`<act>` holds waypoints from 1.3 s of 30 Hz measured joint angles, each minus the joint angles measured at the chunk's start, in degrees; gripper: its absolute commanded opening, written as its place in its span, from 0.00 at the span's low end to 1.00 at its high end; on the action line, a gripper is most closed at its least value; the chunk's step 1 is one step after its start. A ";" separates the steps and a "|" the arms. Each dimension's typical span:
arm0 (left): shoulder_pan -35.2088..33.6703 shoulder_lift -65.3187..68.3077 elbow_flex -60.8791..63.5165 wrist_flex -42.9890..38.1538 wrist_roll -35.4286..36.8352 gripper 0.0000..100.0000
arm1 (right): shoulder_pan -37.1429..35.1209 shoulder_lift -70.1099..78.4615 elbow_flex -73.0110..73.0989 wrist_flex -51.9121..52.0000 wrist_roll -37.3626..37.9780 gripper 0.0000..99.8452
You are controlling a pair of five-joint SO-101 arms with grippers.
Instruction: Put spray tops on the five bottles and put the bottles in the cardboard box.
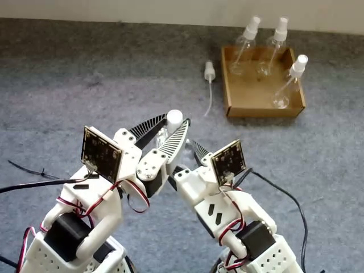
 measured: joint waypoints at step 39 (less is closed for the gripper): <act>3.52 8.62 -3.16 -0.18 -2.02 0.00 | 4.57 0.09 0.09 0.18 4.22 0.00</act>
